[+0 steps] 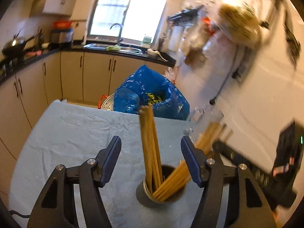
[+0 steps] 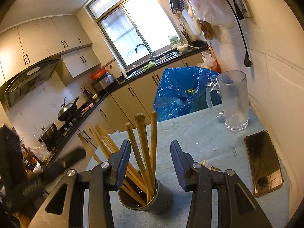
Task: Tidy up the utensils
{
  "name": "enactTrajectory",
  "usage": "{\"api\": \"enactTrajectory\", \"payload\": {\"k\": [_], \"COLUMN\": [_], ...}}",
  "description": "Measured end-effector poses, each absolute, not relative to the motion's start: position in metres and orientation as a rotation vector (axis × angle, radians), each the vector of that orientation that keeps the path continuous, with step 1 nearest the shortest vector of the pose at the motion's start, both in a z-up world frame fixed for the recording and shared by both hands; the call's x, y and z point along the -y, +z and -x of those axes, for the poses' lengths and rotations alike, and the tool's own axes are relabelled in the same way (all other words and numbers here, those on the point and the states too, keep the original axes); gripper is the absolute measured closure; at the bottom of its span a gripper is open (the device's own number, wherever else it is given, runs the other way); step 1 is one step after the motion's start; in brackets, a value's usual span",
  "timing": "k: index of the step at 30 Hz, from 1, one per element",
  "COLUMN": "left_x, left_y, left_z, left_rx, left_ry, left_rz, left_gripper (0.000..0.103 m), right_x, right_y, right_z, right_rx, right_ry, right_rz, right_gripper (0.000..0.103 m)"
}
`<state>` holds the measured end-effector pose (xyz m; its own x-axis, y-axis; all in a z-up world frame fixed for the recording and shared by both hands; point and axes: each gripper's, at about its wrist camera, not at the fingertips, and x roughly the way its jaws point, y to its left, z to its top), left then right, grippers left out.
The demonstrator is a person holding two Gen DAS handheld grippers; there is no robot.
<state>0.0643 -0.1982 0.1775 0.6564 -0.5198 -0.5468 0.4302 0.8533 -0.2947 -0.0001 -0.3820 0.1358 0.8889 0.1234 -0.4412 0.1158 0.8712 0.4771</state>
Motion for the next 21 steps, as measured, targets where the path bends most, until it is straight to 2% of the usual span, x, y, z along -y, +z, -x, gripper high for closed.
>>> {"api": "enactTrajectory", "payload": {"k": [7, 9, 12, 21], "left_x": [0.204, 0.207, 0.218, 0.211], "left_y": [0.163, 0.162, 0.162, 0.171], "left_z": [-0.108, -0.112, -0.105, -0.096], "left_rx": [-0.786, -0.815, -0.838, -0.847], "left_ry": [-0.581, -0.627, -0.707, -0.784], "left_rz": [0.273, 0.284, 0.261, 0.336], "left_gripper": [0.042, 0.06, 0.074, 0.076], "right_x": [0.374, 0.372, 0.369, 0.37], "right_y": [0.123, 0.121, 0.118, 0.118], "right_z": [-0.007, -0.008, -0.01, -0.003], "right_rx": [-0.513, -0.518, -0.524, -0.512], "right_ry": [0.044, 0.056, 0.091, 0.11], "right_rz": [-0.525, -0.526, -0.527, -0.531], "right_gripper": [0.06, 0.06, 0.06, 0.06]}}
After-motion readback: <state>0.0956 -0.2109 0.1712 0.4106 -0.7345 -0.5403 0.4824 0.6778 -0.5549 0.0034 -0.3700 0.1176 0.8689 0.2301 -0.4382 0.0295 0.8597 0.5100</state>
